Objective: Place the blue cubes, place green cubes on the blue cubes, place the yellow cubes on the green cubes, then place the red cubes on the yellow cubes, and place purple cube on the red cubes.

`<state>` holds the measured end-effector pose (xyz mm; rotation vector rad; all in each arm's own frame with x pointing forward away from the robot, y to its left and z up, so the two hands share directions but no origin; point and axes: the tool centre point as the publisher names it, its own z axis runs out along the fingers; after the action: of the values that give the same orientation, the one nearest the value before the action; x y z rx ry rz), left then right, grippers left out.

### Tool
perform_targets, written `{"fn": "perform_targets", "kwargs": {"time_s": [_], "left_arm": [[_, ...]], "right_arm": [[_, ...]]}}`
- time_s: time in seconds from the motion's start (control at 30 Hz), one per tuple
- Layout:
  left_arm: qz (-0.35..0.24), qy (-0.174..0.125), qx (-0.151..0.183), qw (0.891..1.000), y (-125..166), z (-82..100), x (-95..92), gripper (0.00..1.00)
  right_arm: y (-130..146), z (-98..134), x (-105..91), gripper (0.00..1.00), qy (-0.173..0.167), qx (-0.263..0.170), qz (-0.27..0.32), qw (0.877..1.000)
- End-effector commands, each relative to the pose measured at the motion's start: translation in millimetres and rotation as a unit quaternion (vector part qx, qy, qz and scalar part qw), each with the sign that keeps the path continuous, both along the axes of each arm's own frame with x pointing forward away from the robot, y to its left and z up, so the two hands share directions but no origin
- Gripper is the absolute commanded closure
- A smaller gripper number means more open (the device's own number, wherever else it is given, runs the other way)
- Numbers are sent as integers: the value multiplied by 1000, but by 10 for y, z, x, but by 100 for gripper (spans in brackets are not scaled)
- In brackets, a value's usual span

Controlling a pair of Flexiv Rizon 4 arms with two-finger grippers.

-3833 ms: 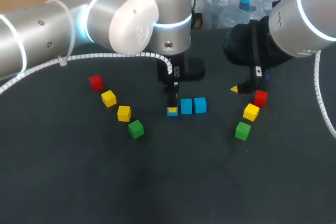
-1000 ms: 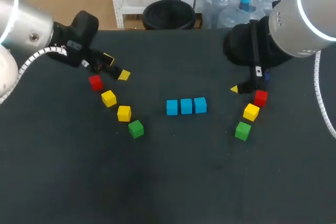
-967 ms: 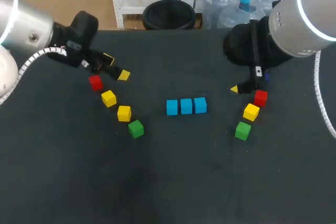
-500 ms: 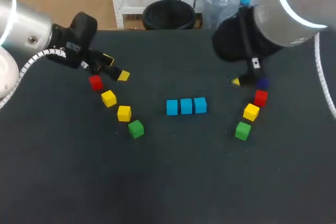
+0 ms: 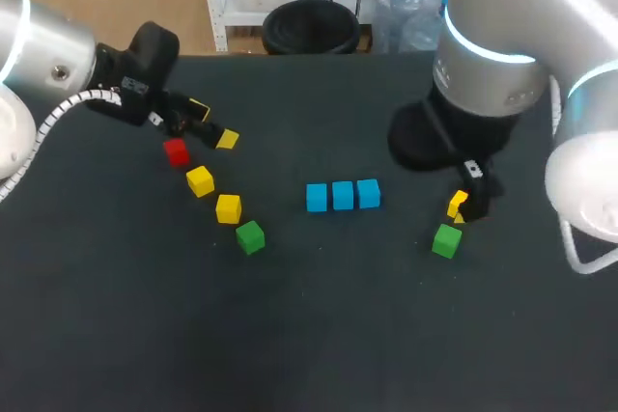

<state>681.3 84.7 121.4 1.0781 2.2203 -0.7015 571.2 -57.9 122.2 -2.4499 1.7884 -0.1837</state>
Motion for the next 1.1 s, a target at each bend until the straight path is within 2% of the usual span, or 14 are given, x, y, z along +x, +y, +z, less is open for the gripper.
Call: {"fn": "perform_targets", "kwargs": {"time_s": [0.03, 0.13, 0.37, 0.57, 0.7, 0.87, 1.1], "left_arm": [[0, -1, -2, 1000, 9, -1, -8, 0], [0, -1, -2, 1000, 9, -1, -8, 0], [0, -1, -2, 1000, 9, -1, -8, 0], [0, -1, -2, 1000, 9, -1, -8, 0], [0, -1, -2, 1000, 9, -1, -8, 0], [0, -1, -2, 1000, 9, -1, -8, 0], [0, -1, -2, 1000, 9, -1, -8, 0]], "right_arm": [[-189, -315, 15, 0, -27, 25, 14, 999], [-267, -459, 38, 0, -39, 34, 32, 998], [-330, -706, 28, 0, -36, 39, 66, 996], [-442, -936, 107, 0, -16, 25, 56, 998], [-595, -1062, 164, 0, -7, 33, 38, 999], [-582, -1060, 252, 0, -10, 47, 32, 998], [-317, -883, 361, 0, -27, 66, 61, 996]]}}
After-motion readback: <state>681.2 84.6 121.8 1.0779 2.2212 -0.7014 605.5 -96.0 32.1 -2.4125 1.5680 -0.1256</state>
